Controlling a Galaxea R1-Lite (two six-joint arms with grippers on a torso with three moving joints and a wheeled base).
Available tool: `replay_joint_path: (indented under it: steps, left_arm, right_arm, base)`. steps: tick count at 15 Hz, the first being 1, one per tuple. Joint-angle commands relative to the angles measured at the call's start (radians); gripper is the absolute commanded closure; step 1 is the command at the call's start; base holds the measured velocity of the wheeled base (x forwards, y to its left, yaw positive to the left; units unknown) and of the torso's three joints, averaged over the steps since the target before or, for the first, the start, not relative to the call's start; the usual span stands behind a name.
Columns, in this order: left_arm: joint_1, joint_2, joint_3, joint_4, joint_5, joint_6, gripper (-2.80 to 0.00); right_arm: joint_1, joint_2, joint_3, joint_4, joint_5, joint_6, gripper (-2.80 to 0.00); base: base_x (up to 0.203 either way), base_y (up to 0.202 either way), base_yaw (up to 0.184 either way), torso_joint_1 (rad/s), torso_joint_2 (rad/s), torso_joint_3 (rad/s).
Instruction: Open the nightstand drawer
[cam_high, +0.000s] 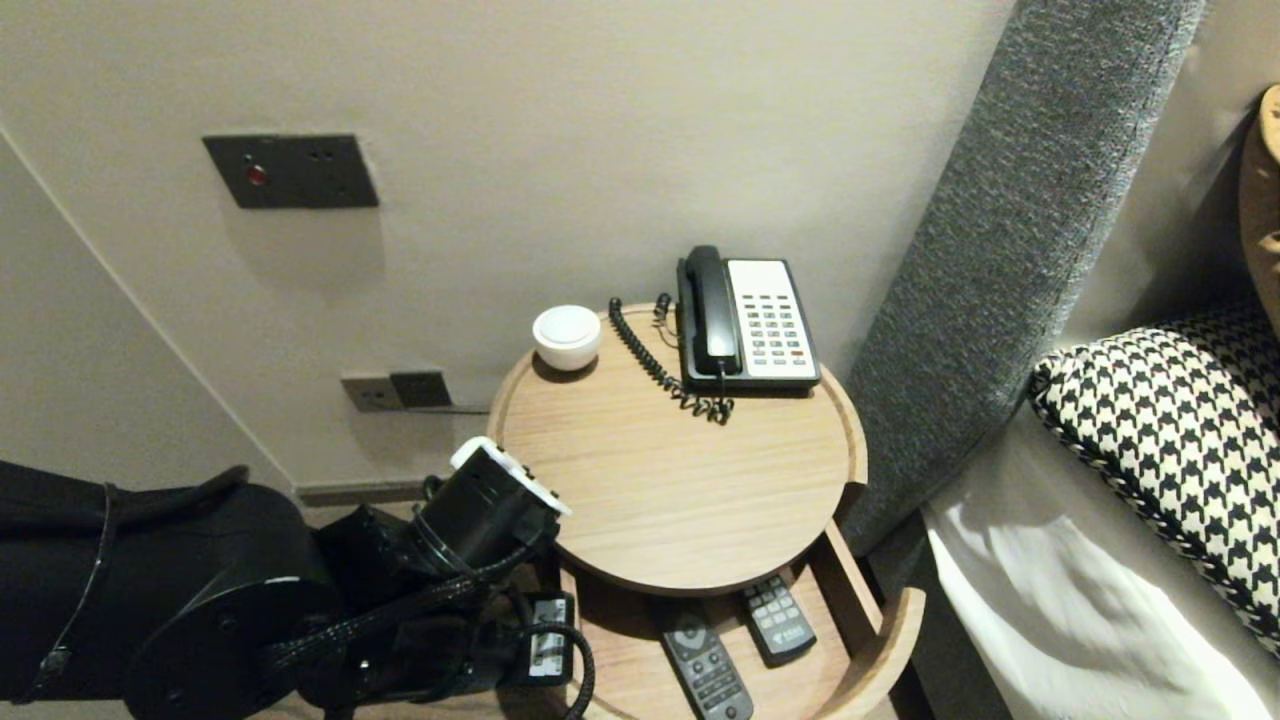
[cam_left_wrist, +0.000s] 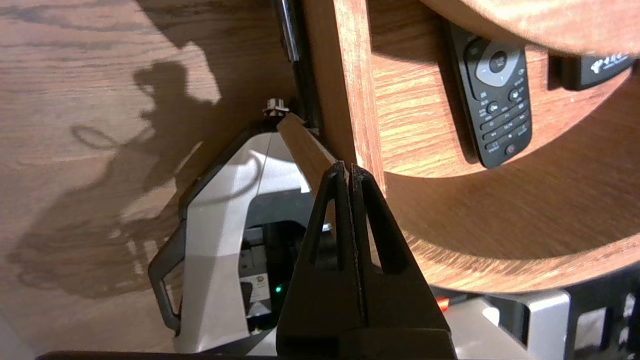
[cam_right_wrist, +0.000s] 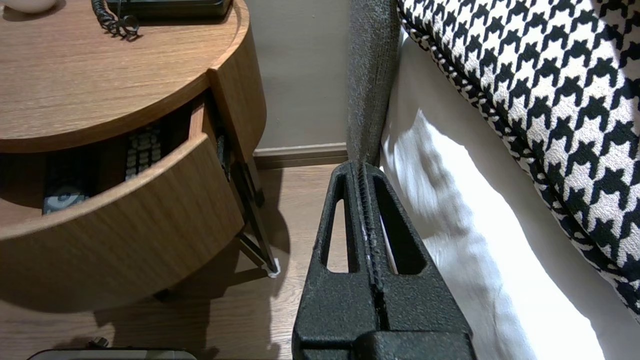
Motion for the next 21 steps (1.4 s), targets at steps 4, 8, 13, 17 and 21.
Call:
replay_joint_path:
  steps: [4,8,13,17,21]
  left_arm:
    - [-0.039,-0.037,0.039,0.003,-0.005,-0.017,0.00]
    - [-0.079,-0.035,0.048,-0.014,-0.002,-0.022,0.00]
    - [-0.079,-0.026,0.036,-0.122,0.015,-0.012,0.00]
    - [-0.100,-0.005,0.049,-0.119,0.002,-0.016,0.00]
    - [-0.158,-0.013,0.105,-0.120,0.000,-0.016,0.00]
  right_arm:
    - [0.001,0.002,0.040,-0.001,0.000,0.000,0.00]
    - [0.001,0.002,0.040,-0.001,0.000,0.000,0.00]
    - [0.000,0.002,0.040,-0.001,0.000,0.000,0.00]
    - [0.001,0.002,0.040,-0.001,0.000,0.000,0.00]
    - [0.001,0.002,0.040,-0.001,0.000,0.000,0.00]
  base:
    - [0.000,0.000,0.000,0.000,0.00,0.000]
    - [0.000,0.000,0.000,0.000,0.00,0.000]
    - [0.000,0.000,0.000,0.000,0.00,0.000]
    - [0.000,0.000,0.000,0.000,0.00,0.000]
    - [0.000,0.000,0.000,0.000,0.00,0.000]
